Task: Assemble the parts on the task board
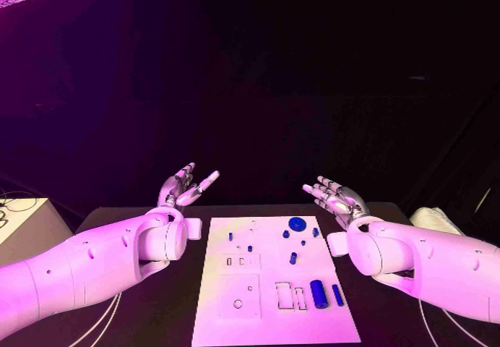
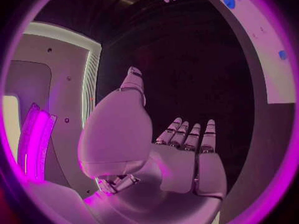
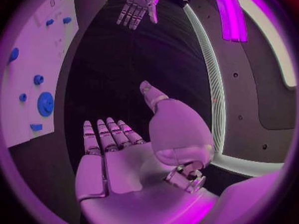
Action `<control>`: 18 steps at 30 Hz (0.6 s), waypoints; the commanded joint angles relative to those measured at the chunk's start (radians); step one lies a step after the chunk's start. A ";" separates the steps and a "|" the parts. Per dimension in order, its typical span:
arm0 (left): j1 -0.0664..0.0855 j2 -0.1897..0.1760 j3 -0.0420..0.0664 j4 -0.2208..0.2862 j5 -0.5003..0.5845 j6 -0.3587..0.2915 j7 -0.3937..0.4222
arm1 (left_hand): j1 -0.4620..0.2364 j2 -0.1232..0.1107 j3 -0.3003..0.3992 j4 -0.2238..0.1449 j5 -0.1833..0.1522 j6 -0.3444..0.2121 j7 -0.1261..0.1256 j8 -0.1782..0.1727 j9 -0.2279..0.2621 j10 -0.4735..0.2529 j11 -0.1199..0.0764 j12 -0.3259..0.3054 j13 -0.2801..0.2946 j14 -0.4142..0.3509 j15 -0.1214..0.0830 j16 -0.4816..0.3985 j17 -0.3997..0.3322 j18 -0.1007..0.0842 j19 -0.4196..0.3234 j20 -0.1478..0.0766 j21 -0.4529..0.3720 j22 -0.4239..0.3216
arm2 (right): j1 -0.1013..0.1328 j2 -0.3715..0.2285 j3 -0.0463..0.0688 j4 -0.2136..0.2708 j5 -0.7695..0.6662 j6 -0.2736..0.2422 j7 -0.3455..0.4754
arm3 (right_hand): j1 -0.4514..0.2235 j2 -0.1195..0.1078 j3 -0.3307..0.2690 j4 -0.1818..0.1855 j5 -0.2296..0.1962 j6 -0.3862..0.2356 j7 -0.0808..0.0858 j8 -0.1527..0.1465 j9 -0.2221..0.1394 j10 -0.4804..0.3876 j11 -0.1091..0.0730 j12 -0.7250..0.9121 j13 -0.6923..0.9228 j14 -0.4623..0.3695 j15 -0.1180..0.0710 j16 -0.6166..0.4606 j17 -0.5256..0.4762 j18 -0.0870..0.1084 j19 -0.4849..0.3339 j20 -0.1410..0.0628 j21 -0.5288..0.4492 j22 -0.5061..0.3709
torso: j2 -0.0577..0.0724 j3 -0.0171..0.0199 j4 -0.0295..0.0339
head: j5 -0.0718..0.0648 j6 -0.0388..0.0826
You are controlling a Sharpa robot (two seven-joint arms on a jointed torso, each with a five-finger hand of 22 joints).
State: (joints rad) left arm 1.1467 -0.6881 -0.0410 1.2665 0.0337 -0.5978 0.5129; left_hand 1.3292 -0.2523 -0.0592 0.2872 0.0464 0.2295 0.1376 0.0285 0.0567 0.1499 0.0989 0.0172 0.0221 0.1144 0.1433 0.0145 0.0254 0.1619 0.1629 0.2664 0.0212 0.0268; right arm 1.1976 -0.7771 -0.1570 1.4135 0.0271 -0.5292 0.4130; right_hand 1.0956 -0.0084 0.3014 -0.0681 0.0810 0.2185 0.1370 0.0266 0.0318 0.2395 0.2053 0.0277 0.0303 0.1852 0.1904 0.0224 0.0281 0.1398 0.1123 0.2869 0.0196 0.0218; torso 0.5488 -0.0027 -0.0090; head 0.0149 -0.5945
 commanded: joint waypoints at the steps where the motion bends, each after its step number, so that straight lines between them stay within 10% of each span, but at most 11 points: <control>1: 0.005 0.007 -0.001 -0.013 0.015 0.098 0.027 | 0.044 -0.006 -0.001 0.016 0.008 0.015 0.011 0.008 0.003 0.011 0.004 0.007 0.002 0.006 0.010 0.007 0.002 0.015 0.004 0.016 0.007 0.002 | 0.018 0.003 -0.017 -0.021 0.005 0.198 -0.058 | 0.026 0.001 0.009 -0.011 0.004 0.018 0.118 0.007 0.003 0.022 0.008 0.005 0.002 0.016 0.013 0.008 0.003 0.014 0.011 0.008 0.009 0.003 | 0.000 0.0001 -0.0002 | 0.000 0.000; 5: 0.005 0.007 -0.001 -0.014 0.015 0.098 0.027 | 0.045 0.011 0.014 0.015 0.008 0.040 0.034 0.016 0.010 0.044 0.028 0.013 0.007 0.035 0.049 0.016 0.009 0.009 0.013 0.027 0.010 0.004 | 0.035 0.003 -0.034 -0.039 0.007 0.243 -0.073 | 0.075 -0.001 0.020 -0.043 -0.002 0.107 0.123 0.026 0.017 0.113 0.015 0.013 0.009 0.101 0.027 0.023 0.016 -0.029 0.088 0.009 0.036 0.016 | 0.000 0.0001 -0.0002 | 0.000 0.000; 7: 0.005 0.007 -0.001 -0.014 0.015 0.098 0.027 | 0.047 0.030 0.031 0.015 0.006 0.072 0.050 0.026 0.019 0.090 0.045 0.019 0.011 0.116 0.111 0.039 0.028 -0.041 0.086 0.030 0.031 0.016 | 0.038 0.003 -0.037 -0.042 0.007 0.252 -0.076 | 0.110 -0.001 0.029 -0.062 -0.001 0.183 0.128 0.044 0.029 0.196 0.021 0.020 0.014 0.201 0.048 0.046 0.030 -0.031 0.184 0.007 0.070 0.031 | 0.000 0.0001 -0.0002 | 0.000 0.000; 8: 0.005 0.007 -0.001 -0.014 0.015 0.098 0.027 | 0.048 0.050 0.048 0.013 0.006 0.101 0.061 0.035 0.026 0.131 0.056 0.027 0.016 0.187 0.110 0.064 0.045 -0.048 0.154 0.029 0.051 0.027 | 0.038 0.003 -0.037 -0.042 0.007 0.253 -0.076 | 0.115 -0.001 0.030 -0.065 -0.001 0.198 0.130 0.048 0.031 0.215 0.025 0.021 0.015 0.226 0.049 0.053 0.033 -0.028 0.204 0.007 0.077 0.033 | 0.000 0.0001 -0.0002 | 0.000 0.000; 9: 0.006 -0.026 -0.001 -0.002 -0.011 0.148 0.012 | 0.051 0.095 0.081 0.009 0.007 0.194 0.095 0.066 0.049 0.304 0.090 0.071 0.038 0.363 0.099 0.131 0.086 -0.036 0.351 0.030 0.119 0.063 | 0.051 0.002 -0.036 -0.086 -0.254 0.152 -0.010 | 0.132 -0.004 0.033 -0.076 0.003 0.238 0.135 0.058 0.038 0.271 0.034 0.028 0.019 0.303 0.049 0.075 0.045 -0.019 0.278 0.006 0.103 0.044 | 0.006 0.0011 -0.0028 | -0.001 -0.027; 10: 0.006 -0.034 -0.001 0.005 -0.019 0.158 0.010 | 0.053 0.117 0.097 0.011 0.002 0.225 0.101 0.077 0.057 0.374 0.101 0.084 0.042 0.432 0.101 0.155 0.103 -0.037 0.433 0.027 0.145 0.074 | 0.054 0.003 -0.035 -0.096 -0.294 0.142 -0.009 | 0.164 -0.007 0.045 -0.096 0.015 0.336 0.132 0.086 0.054 0.405 0.045 0.052 0.030 0.459 0.037 0.125 0.069 0.000 0.507 0.002 0.189 0.082 | 0.008 0.0019 -0.0043 | 0.000 -0.028; 12: 0.007 -0.054 -0.001 0.022 -0.033 0.173 0.006 | 0.060 0.145 0.116 0.008 0.005 0.319 0.106 0.111 0.081 0.560 0.109 0.131 0.059 0.572 0.072 0.216 0.140 -0.018 0.516 0.021 0.181 0.085 | 0.062 0.005 -0.034 -0.113 -0.369 0.127 -0.011 | 0.192 -0.013 0.060 -0.115 0.032 0.457 0.129 0.116 0.072 0.599 0.021 0.072 0.038 0.614 0.005 0.179 0.091 0.029 0.625 -0.001 0.235 0.092 | 0.015 0.0025 -0.0070 | -0.001 -0.027; 13: 0.007 -0.065 0.001 0.034 -0.043 0.180 0.004 | 0.081 0.174 0.135 0.001 0.000 0.507 0.107 0.184 0.128 0.699 0.109 0.189 0.080 0.720 0.035 0.308 0.185 0.006 0.637 0.005 0.246 0.111 | 0.067 0.005 -0.033 -0.121 -0.413 0.119 -0.015 | 0.199 -0.015 0.067 -0.122 0.034 0.500 0.124 0.125 0.078 0.630 0.014 0.072 0.036 0.644 -0.005 0.188 0.094 0.040 0.670 -0.003 0.249 0.094 | 0.018 0.0029 -0.0084 | -0.003 -0.028; 18: 0.013 -0.116 0.006 0.087 -0.087 0.210 -0.010 | 0.133 0.187 0.148 0.001 0.004 0.616 0.065 0.248 0.160 0.891 0.053 0.225 0.093 0.917 -0.046 0.468 0.299 0.025 0.830 -0.054 0.347 0.146 | 0.091 0.007 -0.030 -0.155 -0.626 0.104 -0.059 | 0.233 -0.035 0.098 -0.167 0.063 0.675 0.097 0.163 0.096 0.776 -0.028 0.084 0.035 0.795 -0.068 0.228 0.119 0.044 0.892 -0.077 0.357 0.132 | 0.032 0.0028 -0.0117 | -0.007 -0.029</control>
State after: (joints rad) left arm 1.1562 -0.7971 -0.0369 1.3407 0.0025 -0.4570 0.5099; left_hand 1.4544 -0.0654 0.0836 0.2883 0.0526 0.8321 0.2012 0.2691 0.2137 1.0179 0.1572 0.2352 0.1124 1.0011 0.1081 0.4605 0.3115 0.1784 0.9697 0.2204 0.3548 0.1678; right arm 1.2844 -0.7718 -0.1879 1.2651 -0.3567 -0.4020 0.3673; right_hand 1.3218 -0.0452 0.3984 -0.2312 0.1415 0.8833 0.2171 0.1862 0.1268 1.0046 0.1807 0.1085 0.0650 0.9703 0.1265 0.2467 0.1458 0.1710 0.9907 0.2157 0.3699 0.1509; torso 0.5695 -0.0002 -0.0177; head 0.0104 -0.6227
